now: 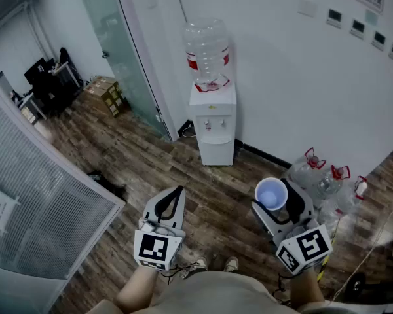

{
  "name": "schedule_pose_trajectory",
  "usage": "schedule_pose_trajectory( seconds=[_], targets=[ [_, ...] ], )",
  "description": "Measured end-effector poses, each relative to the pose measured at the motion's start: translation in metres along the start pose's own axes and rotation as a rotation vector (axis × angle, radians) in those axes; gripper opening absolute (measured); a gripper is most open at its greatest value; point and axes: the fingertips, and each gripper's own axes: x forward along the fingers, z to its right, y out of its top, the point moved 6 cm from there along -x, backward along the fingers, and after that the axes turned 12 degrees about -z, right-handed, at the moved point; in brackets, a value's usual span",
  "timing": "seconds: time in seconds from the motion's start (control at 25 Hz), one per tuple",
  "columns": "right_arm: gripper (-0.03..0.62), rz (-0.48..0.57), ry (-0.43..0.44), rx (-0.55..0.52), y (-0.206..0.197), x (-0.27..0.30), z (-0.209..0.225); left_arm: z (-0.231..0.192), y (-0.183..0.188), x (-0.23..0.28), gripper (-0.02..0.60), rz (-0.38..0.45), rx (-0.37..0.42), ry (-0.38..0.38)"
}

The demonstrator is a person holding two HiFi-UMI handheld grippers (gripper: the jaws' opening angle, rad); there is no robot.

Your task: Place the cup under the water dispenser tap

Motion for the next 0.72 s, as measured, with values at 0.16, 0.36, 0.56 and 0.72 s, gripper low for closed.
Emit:
schedule_pose_trajectory(
  seconds=[0.16,0.36,0.56,0.72],
  targets=[
    [0.359,-0.004,0.011,0.005,-0.002,0.0,0.004,0.003,0.0,0.005,0.006,0.001,0.005,-0.008],
    [0.359,-0.018,0.017,-0.002,-0.006,-0.001,0.012,0.009,0.0,0.013,0.006,-0.011,0.024,-0.015],
    [0.359,-0.026,0.025,0.001,-0.012,-0.005,0.024,0.021,0.0,0.023,0.006,-0.022,0.027,-0.023],
    [0.357,-0.042,0.045,-0.02,-0.018,-0.008,0.034,0.033,-0.001,0.03,0.006,-0.034,0.027,-0.014]
  ],
)
